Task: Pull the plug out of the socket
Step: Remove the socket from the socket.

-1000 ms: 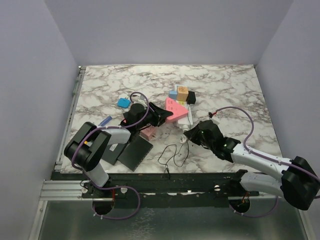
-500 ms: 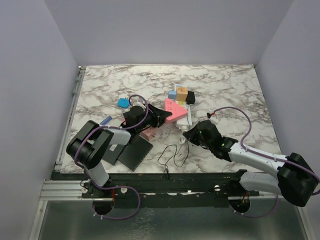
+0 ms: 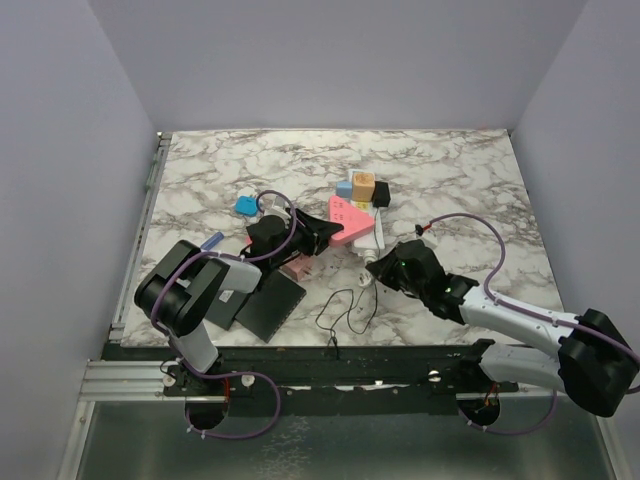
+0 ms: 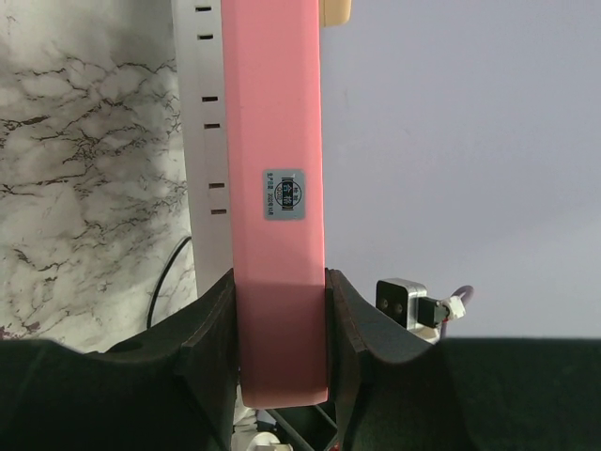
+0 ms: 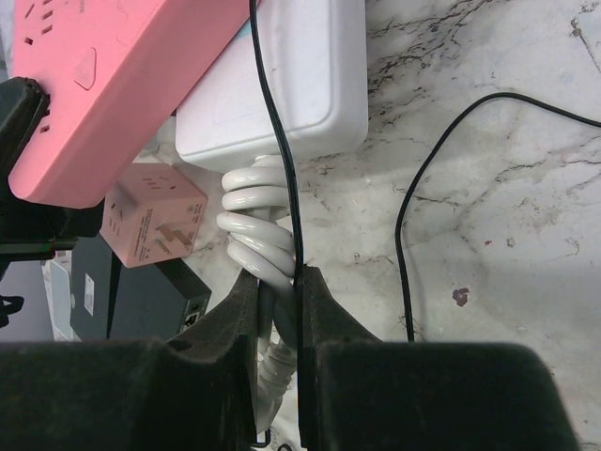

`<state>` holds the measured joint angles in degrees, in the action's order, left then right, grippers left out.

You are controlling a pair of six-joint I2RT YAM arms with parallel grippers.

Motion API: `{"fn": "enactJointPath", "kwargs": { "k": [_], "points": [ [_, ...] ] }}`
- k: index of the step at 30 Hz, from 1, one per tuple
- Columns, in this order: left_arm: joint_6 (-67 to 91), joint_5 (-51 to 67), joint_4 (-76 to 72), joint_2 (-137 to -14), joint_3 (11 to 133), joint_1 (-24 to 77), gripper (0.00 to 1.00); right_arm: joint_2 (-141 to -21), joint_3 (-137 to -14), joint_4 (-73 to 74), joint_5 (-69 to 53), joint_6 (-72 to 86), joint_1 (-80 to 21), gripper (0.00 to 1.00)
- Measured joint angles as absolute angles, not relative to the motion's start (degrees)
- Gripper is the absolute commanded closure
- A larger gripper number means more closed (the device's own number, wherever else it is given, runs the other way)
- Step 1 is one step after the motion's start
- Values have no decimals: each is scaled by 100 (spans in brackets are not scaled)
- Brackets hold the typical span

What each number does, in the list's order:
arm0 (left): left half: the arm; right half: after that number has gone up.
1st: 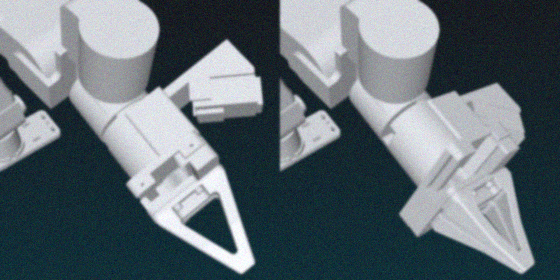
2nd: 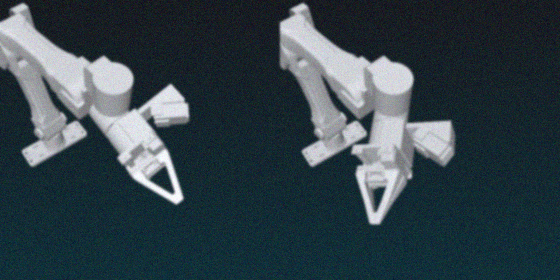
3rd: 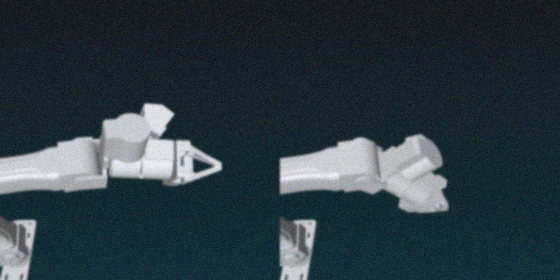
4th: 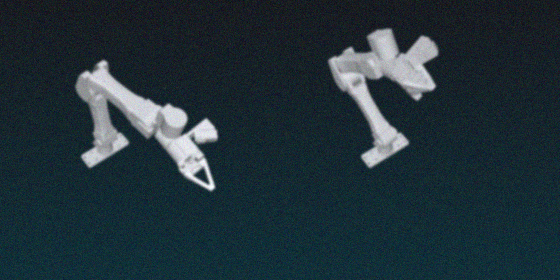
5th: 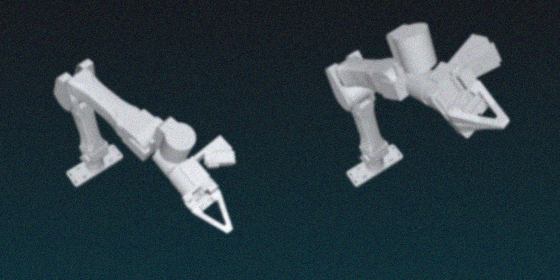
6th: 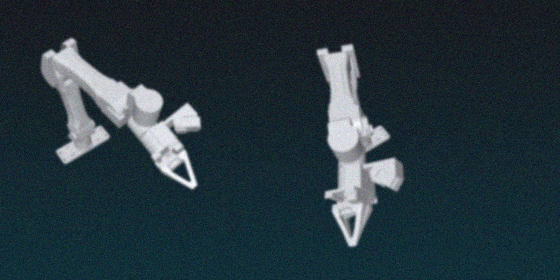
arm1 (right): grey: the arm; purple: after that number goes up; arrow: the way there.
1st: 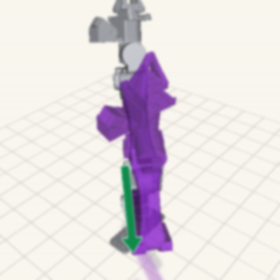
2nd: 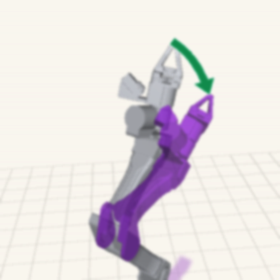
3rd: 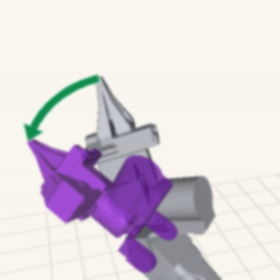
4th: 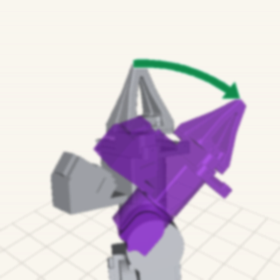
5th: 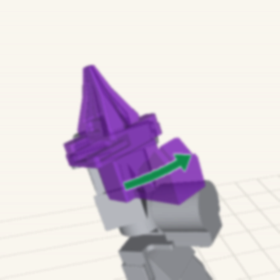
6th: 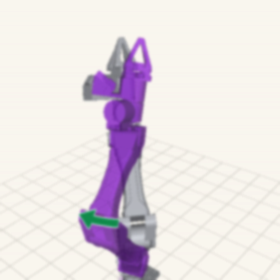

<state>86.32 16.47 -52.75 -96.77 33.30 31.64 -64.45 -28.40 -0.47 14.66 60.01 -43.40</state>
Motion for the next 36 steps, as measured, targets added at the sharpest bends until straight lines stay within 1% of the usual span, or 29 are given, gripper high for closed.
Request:
{"fn": "enactJointPath", "kwargs": {
  "k": [15, 36],
  "points": [
    [7791, 1649, -5063, -9677, 3430, 3238, 100, -7046, -2998, 137, 1385, 6147, -4344, 100],
    [7688, 1780, -5266, -9677, 3557, 3275, 100, -6995, -3000, 342, 1406, 6149, -4327, 100]
  ]
}}
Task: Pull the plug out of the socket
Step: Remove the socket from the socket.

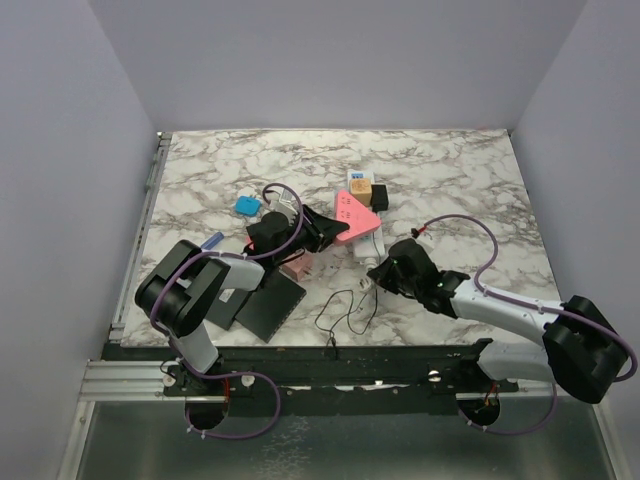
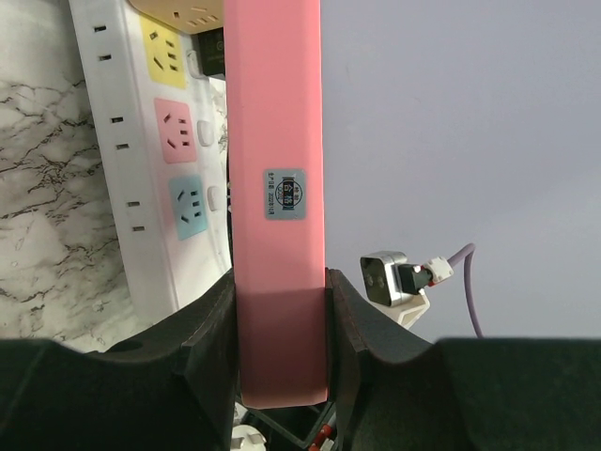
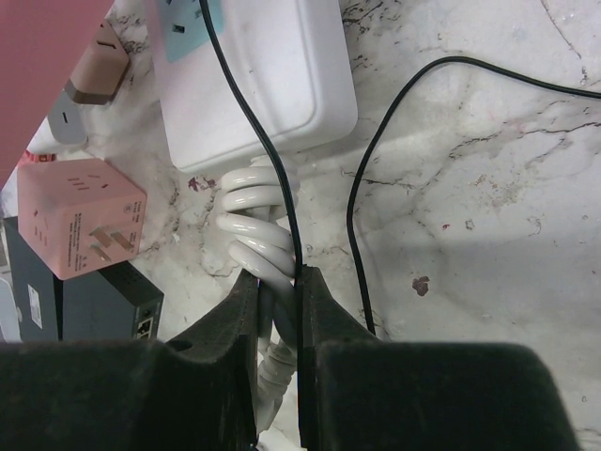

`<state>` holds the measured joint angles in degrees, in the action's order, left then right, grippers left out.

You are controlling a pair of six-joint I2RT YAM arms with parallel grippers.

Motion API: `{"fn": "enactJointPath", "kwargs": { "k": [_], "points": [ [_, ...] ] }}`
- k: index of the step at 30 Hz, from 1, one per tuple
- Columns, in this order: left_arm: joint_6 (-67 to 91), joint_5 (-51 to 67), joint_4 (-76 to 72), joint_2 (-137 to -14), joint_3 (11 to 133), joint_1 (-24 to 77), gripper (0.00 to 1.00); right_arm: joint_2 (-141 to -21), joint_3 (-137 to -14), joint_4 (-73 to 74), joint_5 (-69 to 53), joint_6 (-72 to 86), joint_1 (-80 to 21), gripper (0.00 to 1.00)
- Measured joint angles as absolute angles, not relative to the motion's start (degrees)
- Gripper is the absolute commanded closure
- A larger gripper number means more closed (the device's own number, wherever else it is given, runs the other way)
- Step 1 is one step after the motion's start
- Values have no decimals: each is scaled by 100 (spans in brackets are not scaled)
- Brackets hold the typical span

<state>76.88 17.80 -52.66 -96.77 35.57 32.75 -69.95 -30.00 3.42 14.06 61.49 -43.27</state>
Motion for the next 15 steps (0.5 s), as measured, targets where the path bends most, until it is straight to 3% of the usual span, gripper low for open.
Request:
{"fn": "enactJointPath", "kwargs": {
  "k": [15],
  "points": [
    [7214, 2213, -4464, -8927, 3667, 2486, 100, -6694, -2991, 480, 1649, 6082, -4327, 100]
  ]
}}
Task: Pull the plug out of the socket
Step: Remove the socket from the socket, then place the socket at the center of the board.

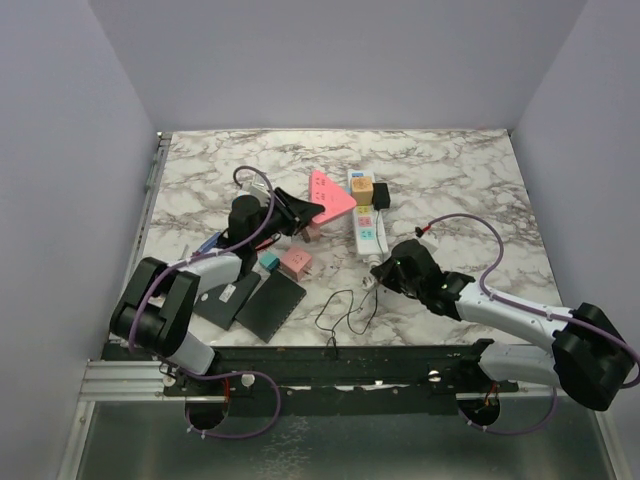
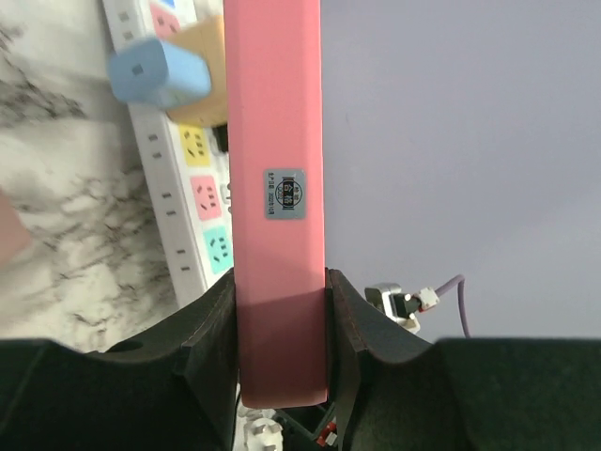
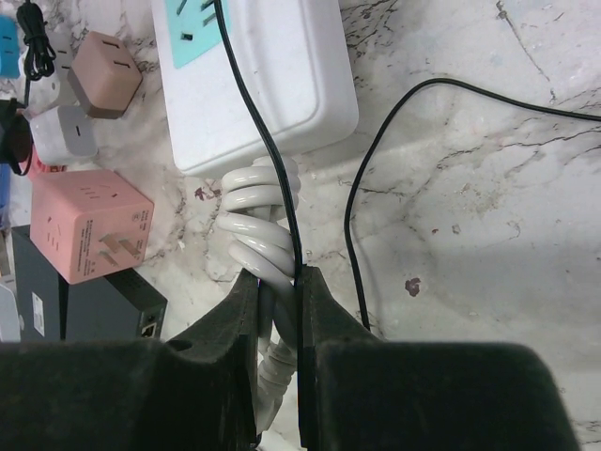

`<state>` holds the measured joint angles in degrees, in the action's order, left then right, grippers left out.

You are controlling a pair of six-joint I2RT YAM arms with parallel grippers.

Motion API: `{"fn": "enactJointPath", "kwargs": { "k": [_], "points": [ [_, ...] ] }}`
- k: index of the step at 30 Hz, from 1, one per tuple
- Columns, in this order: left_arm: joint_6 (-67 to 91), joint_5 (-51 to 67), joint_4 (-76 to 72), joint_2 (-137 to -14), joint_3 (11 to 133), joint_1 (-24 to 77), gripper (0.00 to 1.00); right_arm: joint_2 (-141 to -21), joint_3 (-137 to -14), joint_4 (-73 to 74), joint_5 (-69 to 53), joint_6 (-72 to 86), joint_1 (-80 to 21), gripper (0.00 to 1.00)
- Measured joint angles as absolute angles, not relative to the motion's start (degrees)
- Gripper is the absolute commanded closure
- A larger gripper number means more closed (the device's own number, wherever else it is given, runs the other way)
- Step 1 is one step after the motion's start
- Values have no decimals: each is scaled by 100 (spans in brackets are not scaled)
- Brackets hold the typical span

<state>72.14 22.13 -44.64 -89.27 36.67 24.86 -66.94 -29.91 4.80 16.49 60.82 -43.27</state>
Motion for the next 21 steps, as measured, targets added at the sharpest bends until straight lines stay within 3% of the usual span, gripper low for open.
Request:
{"fn": "enactJointPath", "kwargs": {
  "k": [10, 21],
  "points": [
    [6287, 2840, -3035, -8182, 3765, 770, 100, -6678, -2991, 569, 1732, 5953, -4327, 100],
    [5249, 3041, -1802, -8589, 4051, 681, 100, -6757, -2991, 565, 1730, 5900, -4327, 100]
  ]
}}
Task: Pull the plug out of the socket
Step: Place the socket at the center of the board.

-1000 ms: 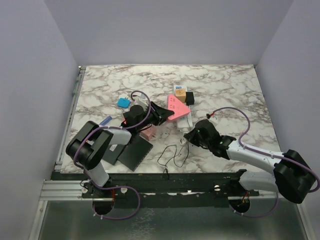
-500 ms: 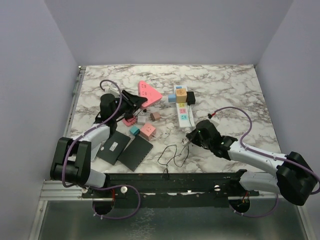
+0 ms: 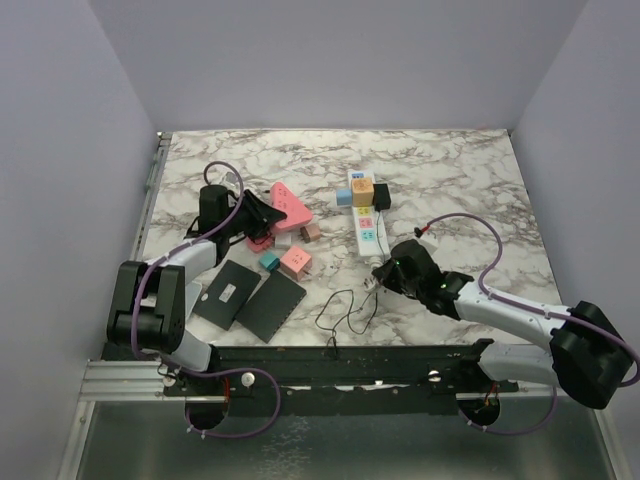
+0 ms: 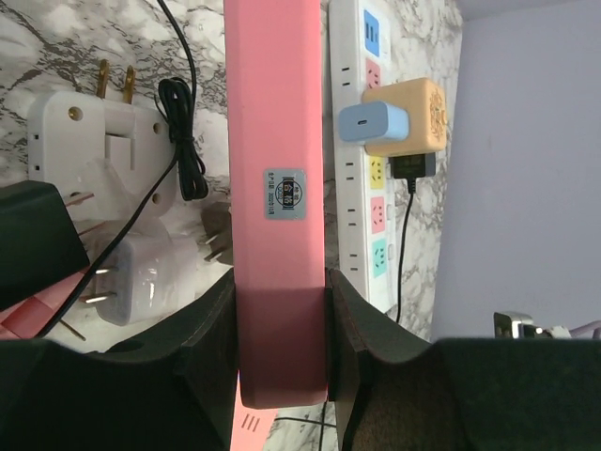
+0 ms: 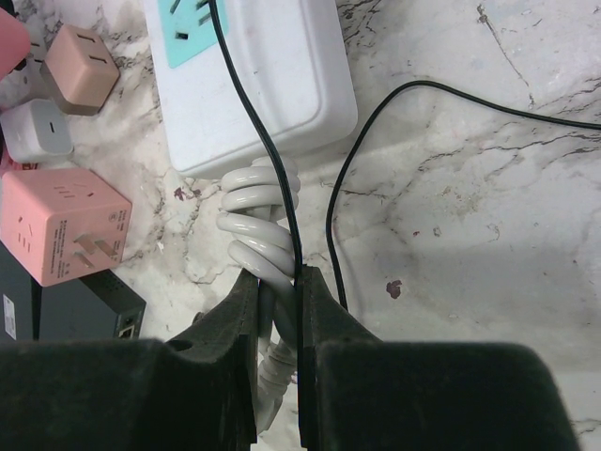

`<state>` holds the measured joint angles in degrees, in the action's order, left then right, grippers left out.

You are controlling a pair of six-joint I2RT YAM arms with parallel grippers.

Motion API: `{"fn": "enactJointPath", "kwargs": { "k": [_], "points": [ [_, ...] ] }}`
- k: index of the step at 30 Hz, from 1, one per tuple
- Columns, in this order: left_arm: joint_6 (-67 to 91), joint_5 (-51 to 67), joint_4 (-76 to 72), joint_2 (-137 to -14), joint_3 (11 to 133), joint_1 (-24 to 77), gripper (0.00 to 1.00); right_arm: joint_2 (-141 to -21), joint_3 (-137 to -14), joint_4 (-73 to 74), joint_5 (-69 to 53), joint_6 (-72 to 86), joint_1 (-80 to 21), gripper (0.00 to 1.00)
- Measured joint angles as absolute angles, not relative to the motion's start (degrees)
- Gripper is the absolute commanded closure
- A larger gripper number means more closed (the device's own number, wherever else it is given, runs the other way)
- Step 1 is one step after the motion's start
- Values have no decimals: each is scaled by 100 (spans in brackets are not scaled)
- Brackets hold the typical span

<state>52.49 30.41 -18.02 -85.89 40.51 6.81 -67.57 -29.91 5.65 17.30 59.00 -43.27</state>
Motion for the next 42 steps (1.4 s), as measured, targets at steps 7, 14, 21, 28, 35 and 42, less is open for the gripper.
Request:
{"fn": "enactJointPath", "kwargs": {
  "k": [7, 14, 21, 28, 35, 42],
  "points": [
    [5022, 3041, -1730, -8986, 4248, 674, 100, -6796, -2991, 563, 1728, 5889, -4327, 100],
    [4871, 3033, -1643, -9190, 4401, 674, 71, -6875, -2991, 561, 1723, 5887, -4327, 100],
    [4438, 2724, -1100, -9203, 4724, 674, 41, -6901, -2991, 558, 1697, 5887, -4327, 100],
    [4045, 2340, -626, -9170, 4842, 674, 31, -6934, -2993, 534, 1662, 5885, -4327, 100],
    [3704, 1844, -84, -8938, 4960, 674, 27, -6956, -2993, 517, 1627, 5883, -4327, 100],
    [3704, 1498, 233, -8224, 5015, 744, 27, -6731, -2991, 266, 1441, 5887, -4327, 100]
  ]
}}
